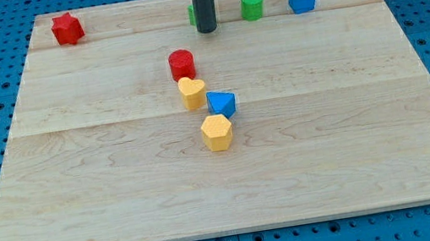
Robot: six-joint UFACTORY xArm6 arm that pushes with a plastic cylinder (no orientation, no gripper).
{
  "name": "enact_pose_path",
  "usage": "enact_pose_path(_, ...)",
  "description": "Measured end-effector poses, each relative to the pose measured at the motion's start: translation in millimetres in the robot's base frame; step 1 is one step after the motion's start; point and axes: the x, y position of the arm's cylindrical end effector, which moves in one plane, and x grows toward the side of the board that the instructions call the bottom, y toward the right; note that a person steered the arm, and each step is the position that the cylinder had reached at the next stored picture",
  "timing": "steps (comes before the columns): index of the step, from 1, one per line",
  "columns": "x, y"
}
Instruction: Push the red circle into the green star
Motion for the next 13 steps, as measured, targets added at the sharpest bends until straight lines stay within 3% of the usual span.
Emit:
enact_pose_path(1,5.9,0.0)
enact_pose_path(2,69.9,4.0)
enact_pose_path(3,108.2,0.3)
enact_pose_path(5,52.6,-62.9)
enact_pose_path(7,64.4,-99.6)
enact_pose_path(8,28.9,-113.4)
enact_pose_path(9,-0.8,-97.2)
enact_pose_path(10,-3.5,-105.2)
enact_pose_path(11,-22.9,-137.8)
enact_pose_path(13,-31.9,-97.5)
